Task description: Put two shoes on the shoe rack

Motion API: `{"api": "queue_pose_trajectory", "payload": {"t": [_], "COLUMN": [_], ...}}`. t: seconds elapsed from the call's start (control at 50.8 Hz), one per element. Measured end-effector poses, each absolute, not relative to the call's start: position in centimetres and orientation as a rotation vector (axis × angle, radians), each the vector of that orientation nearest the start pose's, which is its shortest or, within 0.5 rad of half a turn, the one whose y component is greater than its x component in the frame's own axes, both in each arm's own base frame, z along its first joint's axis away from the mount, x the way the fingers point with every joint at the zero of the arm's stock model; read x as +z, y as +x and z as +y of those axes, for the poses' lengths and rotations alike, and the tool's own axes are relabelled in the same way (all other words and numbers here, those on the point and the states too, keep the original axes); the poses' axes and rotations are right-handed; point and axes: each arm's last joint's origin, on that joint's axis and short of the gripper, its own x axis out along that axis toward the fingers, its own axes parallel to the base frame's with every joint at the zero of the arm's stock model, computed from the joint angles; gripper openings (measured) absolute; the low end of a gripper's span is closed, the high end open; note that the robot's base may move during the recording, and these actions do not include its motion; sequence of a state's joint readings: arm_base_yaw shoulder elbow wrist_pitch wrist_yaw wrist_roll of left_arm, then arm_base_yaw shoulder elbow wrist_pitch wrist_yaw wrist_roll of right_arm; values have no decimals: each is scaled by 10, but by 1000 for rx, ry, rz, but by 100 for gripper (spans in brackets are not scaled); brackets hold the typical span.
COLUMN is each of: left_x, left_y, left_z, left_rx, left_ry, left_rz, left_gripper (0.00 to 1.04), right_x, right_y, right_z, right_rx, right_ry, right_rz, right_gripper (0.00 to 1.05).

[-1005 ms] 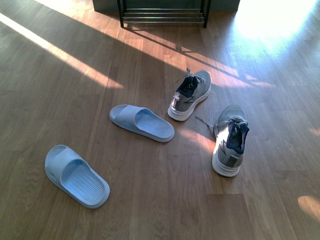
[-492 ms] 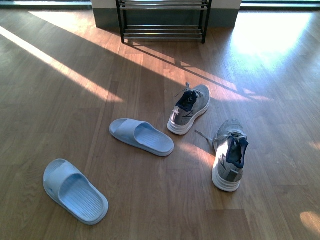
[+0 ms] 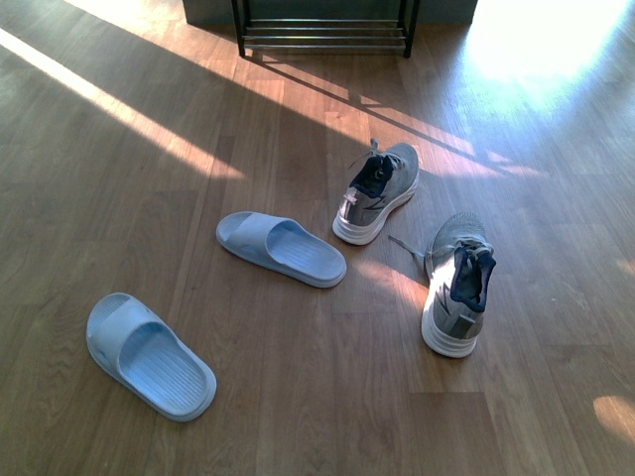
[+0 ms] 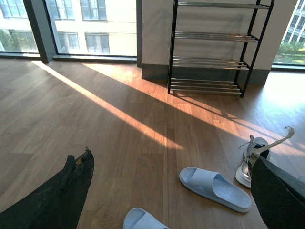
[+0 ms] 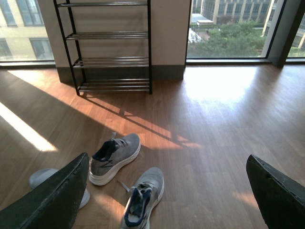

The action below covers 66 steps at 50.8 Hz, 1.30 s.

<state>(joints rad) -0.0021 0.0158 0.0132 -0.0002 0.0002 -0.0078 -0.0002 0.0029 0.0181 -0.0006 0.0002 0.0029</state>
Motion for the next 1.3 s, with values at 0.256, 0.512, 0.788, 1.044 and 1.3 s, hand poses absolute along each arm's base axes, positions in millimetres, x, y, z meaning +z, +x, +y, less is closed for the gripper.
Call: {"api": "queue_pose_trajectory", "payload": {"t": [0.256, 0.512, 0.788, 1.044, 1.3], "left_x": [167, 167, 167, 167, 167], "left_y": [98, 98, 98, 98, 98], "left_z": [0, 0, 0, 0, 0], "left_rx": [-2, -2, -2, -2, -2], "left_ry": [-8, -7, -8, -7, -7], "left_rz": [3, 3, 3, 3, 3], "left_gripper": [95, 95, 95, 95, 95], "right_x": [169, 169, 169, 168, 126], "right_y": [97, 97, 97, 104, 204], "right_z": [0, 0, 0, -1, -9], "right_rx": [0, 0, 0, 196, 225], "right_ry": [3, 3, 3, 72, 53], "right_rz": [-15, -15, -14, 80, 494], "right_gripper": [96, 96, 96, 96, 96]}}
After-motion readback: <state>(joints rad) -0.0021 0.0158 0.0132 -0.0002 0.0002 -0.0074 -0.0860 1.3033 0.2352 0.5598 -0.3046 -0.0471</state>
